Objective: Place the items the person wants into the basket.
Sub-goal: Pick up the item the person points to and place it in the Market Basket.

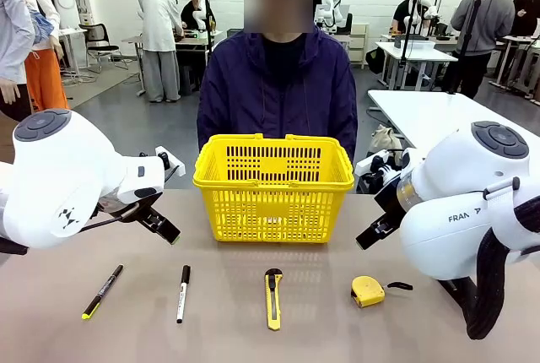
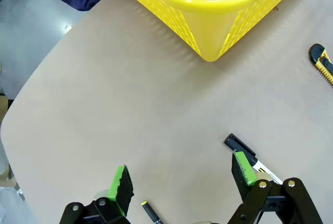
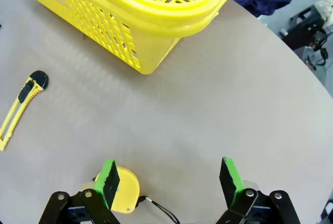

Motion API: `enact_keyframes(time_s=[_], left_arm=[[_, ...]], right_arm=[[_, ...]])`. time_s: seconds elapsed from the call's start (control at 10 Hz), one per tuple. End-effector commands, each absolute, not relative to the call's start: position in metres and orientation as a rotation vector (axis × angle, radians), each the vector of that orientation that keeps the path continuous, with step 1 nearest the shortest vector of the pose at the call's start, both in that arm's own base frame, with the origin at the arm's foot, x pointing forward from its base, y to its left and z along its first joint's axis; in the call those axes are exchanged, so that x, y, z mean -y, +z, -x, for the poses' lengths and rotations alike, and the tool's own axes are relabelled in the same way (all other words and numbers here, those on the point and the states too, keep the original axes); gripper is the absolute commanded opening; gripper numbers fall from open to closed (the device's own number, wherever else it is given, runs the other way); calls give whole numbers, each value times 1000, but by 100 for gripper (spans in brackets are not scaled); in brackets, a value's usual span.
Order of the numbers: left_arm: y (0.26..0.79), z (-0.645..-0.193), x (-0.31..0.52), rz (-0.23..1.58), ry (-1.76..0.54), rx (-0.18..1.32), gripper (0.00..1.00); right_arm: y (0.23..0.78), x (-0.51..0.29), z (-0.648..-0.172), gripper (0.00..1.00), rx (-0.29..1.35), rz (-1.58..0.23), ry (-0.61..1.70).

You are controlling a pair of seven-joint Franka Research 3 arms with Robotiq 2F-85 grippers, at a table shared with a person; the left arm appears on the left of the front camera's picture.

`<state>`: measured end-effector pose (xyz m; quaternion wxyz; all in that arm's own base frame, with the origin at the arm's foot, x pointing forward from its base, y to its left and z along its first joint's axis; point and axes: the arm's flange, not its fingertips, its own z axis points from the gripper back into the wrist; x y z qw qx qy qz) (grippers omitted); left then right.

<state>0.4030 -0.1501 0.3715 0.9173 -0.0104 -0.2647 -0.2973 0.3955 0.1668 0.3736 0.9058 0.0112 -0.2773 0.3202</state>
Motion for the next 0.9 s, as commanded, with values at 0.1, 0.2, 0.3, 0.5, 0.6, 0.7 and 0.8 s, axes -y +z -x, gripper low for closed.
enact_keyframes(time_s=[0.1, 0.2, 0.3, 0.5, 0.6, 0.7, 0.8], left_arm=[[372, -403, 150, 21, -611, 545, 100], [372, -403, 150, 21, -611, 545, 100], [372, -403, 150, 21, -611, 545, 100], [372, -403, 150, 21, -612, 544, 100], [399, -391, 148, -19, -655, 580, 100], [433, -378, 147, 13, -691, 560, 100], [460, -365, 144, 41, -709, 523, 100]], right_arm=[[374, -167, -395, 100, 573, -23, 662], [374, -167, -395, 100, 573, -23, 662], [374, -167, -395, 100, 573, -23, 662], [374, -167, -395, 100, 573, -23, 661], [399, -169, -380, 100, 577, 32, 681], [434, -166, -359, 100, 569, 57, 653], [467, -161, -340, 100, 566, 52, 661]])
